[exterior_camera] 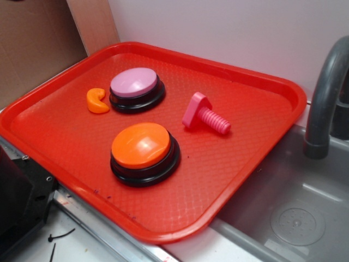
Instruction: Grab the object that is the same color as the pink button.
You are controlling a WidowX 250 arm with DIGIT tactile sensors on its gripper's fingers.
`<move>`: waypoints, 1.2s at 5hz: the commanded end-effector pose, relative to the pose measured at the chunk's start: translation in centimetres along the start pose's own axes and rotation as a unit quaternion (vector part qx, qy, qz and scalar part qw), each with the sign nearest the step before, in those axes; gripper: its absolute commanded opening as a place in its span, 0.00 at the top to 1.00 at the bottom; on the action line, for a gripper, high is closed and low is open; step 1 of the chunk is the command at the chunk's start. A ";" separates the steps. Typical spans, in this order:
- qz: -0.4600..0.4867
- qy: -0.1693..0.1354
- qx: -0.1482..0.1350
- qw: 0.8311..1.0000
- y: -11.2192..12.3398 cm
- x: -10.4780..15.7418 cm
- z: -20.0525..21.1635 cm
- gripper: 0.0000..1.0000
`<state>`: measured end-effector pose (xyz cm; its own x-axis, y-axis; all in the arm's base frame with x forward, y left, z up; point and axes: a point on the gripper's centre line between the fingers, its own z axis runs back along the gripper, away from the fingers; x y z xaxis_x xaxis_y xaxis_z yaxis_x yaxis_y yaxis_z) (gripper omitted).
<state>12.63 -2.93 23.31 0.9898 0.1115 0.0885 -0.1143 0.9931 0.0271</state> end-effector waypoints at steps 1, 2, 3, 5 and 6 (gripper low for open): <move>0.081 -0.067 -0.033 0.994 -2.2 3.7 -1.8 0.00; 0.106 -0.095 -0.057 0.988 -3.9 6.9 -4.4 0.00; 0.108 -0.119 -0.068 0.985 -5.2 9.5 -6.8 0.00; 0.114 -0.130 -0.048 0.984 -8.1 13.1 -12.6 0.00; 0.092 -0.120 -0.049 0.987 -9.2 13.7 -14.9 0.00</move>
<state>27.31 -9.57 7.45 0.9185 0.2921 0.2666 -0.2829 0.9563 -0.0731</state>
